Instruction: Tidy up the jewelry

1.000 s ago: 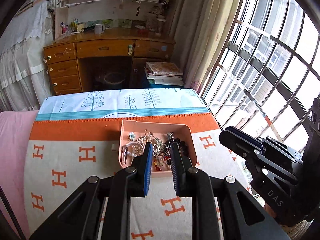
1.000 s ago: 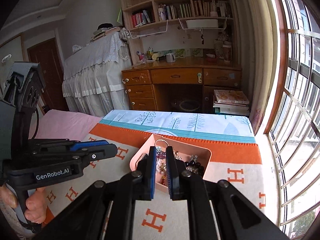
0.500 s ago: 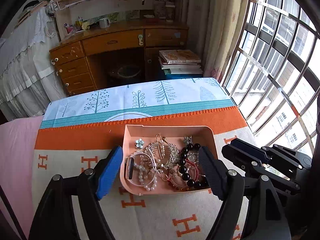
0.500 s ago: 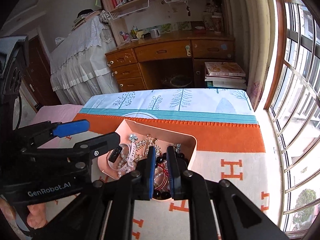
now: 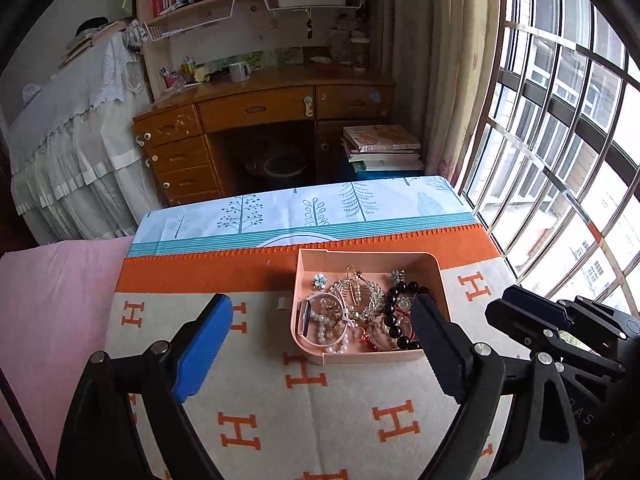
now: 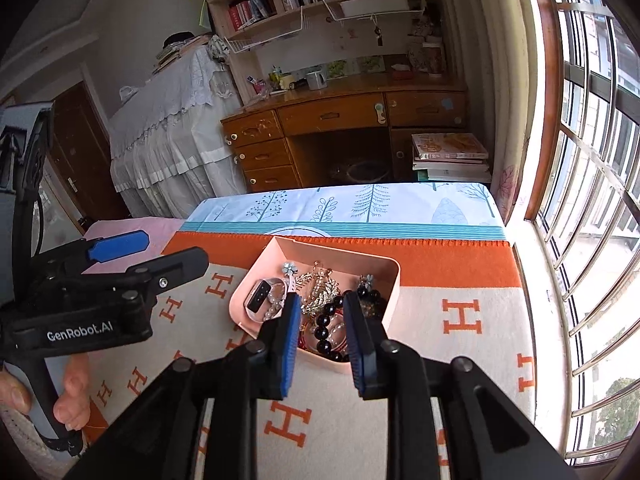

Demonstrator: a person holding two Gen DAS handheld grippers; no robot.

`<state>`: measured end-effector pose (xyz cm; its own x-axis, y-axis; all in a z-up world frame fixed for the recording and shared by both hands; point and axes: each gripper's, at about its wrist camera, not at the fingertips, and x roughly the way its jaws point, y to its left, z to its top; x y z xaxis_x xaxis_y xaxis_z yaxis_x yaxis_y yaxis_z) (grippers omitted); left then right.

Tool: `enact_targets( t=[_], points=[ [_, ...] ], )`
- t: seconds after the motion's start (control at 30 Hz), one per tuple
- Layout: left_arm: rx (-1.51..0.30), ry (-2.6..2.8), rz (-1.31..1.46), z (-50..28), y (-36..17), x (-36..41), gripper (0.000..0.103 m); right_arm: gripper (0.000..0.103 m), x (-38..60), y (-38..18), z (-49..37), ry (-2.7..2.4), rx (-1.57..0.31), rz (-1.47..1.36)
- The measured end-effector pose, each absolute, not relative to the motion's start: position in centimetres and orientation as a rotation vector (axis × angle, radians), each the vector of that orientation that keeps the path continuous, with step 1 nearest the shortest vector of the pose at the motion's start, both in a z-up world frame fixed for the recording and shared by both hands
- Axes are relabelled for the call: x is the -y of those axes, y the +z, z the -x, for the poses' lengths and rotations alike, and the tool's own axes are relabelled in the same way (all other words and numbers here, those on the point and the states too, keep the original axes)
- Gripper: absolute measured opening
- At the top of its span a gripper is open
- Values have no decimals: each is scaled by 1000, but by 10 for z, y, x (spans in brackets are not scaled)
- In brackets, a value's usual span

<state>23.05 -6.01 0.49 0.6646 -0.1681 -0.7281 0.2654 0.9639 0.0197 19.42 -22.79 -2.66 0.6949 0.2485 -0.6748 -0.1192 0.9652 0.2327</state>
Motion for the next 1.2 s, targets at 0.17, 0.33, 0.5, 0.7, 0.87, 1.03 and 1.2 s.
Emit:
enact_targets(
  t=[0.17, 0.33, 0.5, 0.7, 0.87, 1.03, 1.2],
  points=[
    [-763, -188, -124, -189, 23, 43, 100, 23, 217, -7, -161, 215, -753, -201],
    [-767, -155, -102, -150, 30, 26, 102, 39, 203, 4, -127, 185, -747, -208],
    [-806, -134, -114, -115, 27, 13, 102, 47, 192, 11, -92, 163, -748, -237],
    [-818, -85, -99, -78, 30, -3, 102, 67, 181, 22, -50, 143, -715, -256],
    [-790, -74, -81, -54, 35, -12, 102, 71, 165, 30, -24, 154, -680, -215],
    [-781, -87, -98, -41, 37, -9, 102, 71, 157, 32, -13, 144, -668, -185],
    [-791, -92, -108, -37, 34, -4, 102, 71, 158, 29, -6, 127, -670, -191]
  ],
)
